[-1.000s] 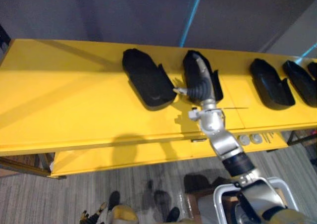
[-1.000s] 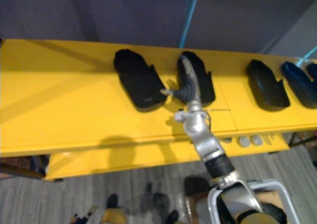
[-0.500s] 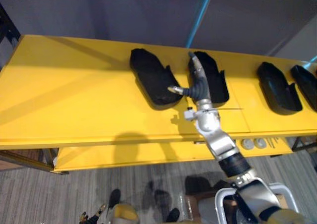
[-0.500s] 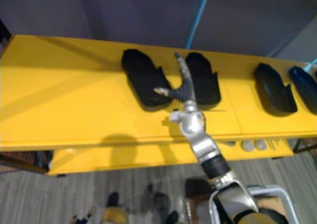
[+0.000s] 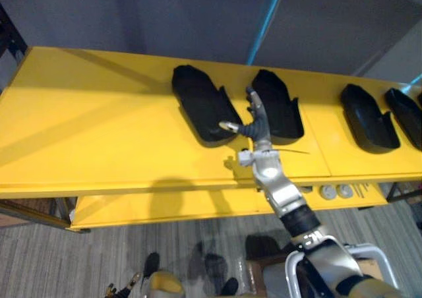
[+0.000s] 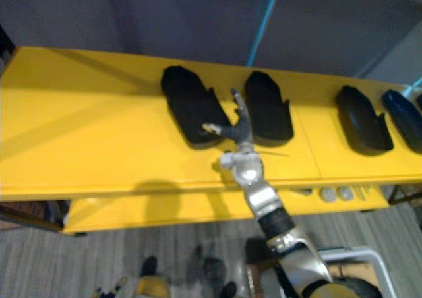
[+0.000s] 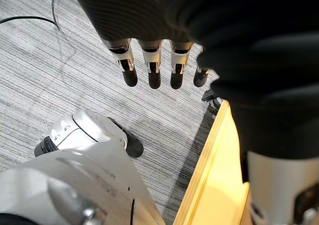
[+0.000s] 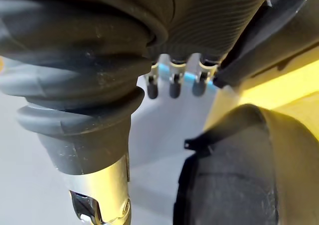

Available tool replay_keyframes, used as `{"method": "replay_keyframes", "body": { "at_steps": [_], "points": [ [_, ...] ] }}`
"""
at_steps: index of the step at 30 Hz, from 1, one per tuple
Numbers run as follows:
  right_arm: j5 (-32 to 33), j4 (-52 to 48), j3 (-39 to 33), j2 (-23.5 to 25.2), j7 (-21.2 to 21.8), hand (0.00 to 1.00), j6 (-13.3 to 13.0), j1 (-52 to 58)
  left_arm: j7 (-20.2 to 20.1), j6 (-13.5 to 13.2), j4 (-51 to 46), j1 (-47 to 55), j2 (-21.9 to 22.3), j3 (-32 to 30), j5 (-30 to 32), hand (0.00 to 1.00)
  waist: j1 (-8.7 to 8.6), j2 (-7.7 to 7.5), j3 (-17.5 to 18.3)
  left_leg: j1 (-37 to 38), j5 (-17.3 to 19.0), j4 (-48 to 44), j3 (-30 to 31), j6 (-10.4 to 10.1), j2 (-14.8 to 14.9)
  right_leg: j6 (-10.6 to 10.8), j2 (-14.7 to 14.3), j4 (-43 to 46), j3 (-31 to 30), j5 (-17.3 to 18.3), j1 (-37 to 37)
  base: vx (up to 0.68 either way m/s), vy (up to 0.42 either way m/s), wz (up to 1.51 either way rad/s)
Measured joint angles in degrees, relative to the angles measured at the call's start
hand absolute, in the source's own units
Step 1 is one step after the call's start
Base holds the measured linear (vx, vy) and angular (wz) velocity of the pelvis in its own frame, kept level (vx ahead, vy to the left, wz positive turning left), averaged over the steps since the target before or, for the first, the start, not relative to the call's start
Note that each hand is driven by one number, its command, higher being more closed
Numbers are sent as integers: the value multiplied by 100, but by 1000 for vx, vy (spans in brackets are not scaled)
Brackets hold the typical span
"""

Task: Walk over and take plastic housings, then place them on the shelf

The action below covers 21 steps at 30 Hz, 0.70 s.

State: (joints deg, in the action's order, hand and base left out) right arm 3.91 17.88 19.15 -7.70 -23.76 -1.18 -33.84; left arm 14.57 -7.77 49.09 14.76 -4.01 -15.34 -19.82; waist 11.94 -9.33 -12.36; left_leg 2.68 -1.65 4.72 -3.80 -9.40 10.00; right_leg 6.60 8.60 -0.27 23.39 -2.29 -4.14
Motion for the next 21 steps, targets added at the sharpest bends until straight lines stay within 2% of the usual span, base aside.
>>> {"method": "replay_keyframes", "body": {
  "at_steps": [15, 21],
  "points": [
    [105, 634, -174, 330, 153, 0, 373, 198, 9, -48, -16, -9, 3, -21, -17, 0, 9, 20, -15, 27, -1, 3, -19, 1, -37, -3, 36, 7, -2, 2, -3, 0, 0, 0],
    [102, 757, -195, 358, 156, 0, 371, 197, 16, -89, -30, -12, 5, -18, -38, 0, 12, 28, -33, 30, -1, 25, -20, 1, -40, -3, 38, -2, -1, 2, -9, 0, 0, 0]
  ]
}}
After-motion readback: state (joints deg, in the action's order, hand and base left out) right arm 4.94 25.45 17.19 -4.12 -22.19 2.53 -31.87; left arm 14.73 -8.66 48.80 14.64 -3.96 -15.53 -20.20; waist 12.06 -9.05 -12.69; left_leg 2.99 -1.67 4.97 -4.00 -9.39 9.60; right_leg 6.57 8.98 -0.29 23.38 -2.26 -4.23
